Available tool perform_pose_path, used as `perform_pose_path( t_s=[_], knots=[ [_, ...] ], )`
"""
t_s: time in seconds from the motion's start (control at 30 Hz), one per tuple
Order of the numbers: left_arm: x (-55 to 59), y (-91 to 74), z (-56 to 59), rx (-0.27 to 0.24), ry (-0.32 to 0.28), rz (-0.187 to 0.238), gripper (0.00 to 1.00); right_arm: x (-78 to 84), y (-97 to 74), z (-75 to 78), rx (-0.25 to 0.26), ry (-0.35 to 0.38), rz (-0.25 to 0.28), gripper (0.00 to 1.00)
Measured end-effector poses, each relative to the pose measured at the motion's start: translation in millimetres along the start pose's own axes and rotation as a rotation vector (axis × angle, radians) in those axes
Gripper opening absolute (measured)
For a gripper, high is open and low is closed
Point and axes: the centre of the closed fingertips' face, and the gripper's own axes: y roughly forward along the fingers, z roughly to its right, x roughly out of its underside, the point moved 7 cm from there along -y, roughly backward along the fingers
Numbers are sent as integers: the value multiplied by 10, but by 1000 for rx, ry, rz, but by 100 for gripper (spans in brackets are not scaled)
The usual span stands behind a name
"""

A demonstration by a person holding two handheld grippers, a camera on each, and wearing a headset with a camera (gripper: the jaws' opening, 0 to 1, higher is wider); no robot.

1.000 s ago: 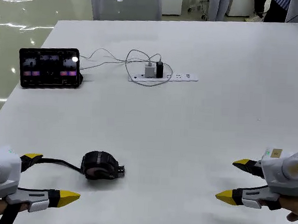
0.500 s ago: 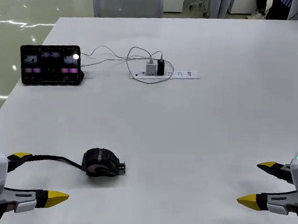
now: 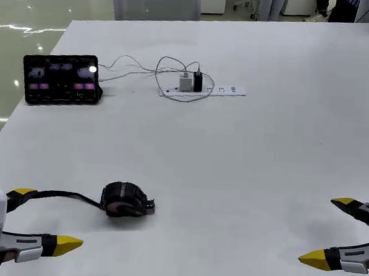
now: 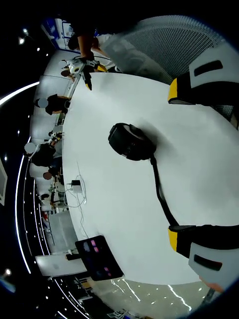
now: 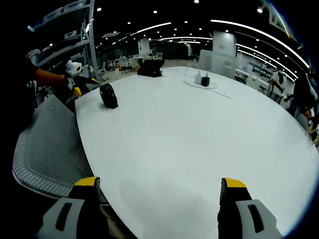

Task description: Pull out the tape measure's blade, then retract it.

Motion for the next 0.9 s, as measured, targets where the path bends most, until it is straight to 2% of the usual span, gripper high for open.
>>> perform_pose_path(
  t_s=[0.4, 0.57, 0.63, 0.9],
  knots=[
    [-7, -36, -40, -13, 1, 6, 99, -43, -6, -28, -15, 0, 11, 99],
    [8, -31, -18, -1, -1, 5, 99, -40, 18, -45, -22, -8, 5, 99],
    [26, -27, 11, 19, -19, -4, 99, -38, 25, -50, -24, -8, 4, 99],
    [51, -1, 26, 13, -5, 5, 99, -40, 53, -67, -29, -13, 2, 99]
  ],
)
